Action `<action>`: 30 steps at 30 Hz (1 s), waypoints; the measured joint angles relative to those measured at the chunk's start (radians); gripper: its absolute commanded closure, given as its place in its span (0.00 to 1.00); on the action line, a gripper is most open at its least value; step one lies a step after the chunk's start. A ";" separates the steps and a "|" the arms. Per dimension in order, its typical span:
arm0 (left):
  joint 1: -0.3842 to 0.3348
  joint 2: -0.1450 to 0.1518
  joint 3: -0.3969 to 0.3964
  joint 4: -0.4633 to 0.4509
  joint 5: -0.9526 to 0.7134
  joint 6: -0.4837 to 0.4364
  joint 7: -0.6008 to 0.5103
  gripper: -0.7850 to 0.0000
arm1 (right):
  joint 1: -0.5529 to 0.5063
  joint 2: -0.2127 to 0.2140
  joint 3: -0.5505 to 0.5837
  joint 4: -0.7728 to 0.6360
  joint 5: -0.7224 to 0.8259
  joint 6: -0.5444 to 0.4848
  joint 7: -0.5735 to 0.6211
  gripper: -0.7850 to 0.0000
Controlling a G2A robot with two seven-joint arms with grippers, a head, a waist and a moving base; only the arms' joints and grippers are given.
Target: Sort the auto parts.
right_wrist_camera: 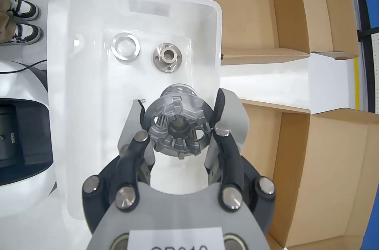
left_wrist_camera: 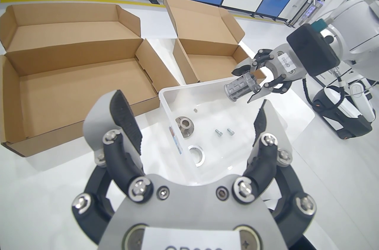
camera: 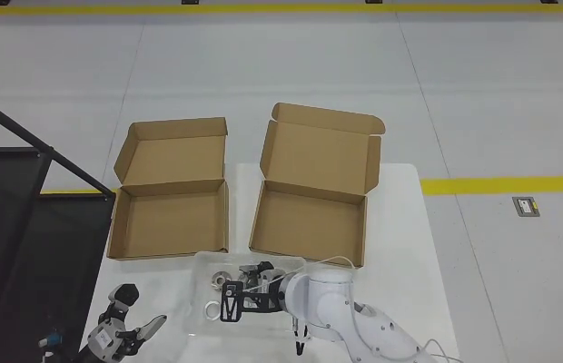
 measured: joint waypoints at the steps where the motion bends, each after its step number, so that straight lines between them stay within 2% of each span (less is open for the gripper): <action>1: 0.000 0.000 0.000 0.000 0.000 0.000 0.000 0.00 | -0.011 0.001 0.011 0.006 0.001 0.023 -0.009 1.00; 8: 0.000 0.000 0.000 0.000 0.000 0.000 0.000 0.00 | 0.044 -0.019 0.046 0.022 0.038 0.154 0.024 1.00; 11: 0.000 0.000 0.000 0.000 0.000 0.000 0.000 0.00 | 0.075 -0.025 0.065 0.025 0.035 0.184 -0.020 1.00; 15: 0.000 0.000 0.000 0.000 0.000 0.000 0.000 0.00 | 0.074 -0.015 0.102 0.014 -0.032 0.173 -0.226 1.00; 20: 0.000 0.000 0.000 0.000 0.000 0.000 0.000 0.00 | -0.011 0.019 0.202 -0.020 -0.134 0.172 -0.601 1.00; 22: 0.000 0.000 0.000 0.000 0.000 0.000 0.000 0.00 | -0.046 0.035 0.251 -0.016 -0.149 0.142 -0.760 1.00; 25: 0.000 0.000 0.000 0.000 0.000 0.000 0.000 0.00 | -0.059 0.053 0.312 0.027 -0.144 0.064 -0.923 1.00; 27: 0.000 0.000 0.000 0.000 0.000 0.000 0.000 0.00 | -0.045 0.057 0.335 0.069 -0.125 0.020 -0.948 1.00; 30: 0.000 0.000 0.000 0.000 0.000 0.000 0.000 0.00 | 0.002 0.053 0.343 0.156 -0.080 -0.003 -0.868 1.00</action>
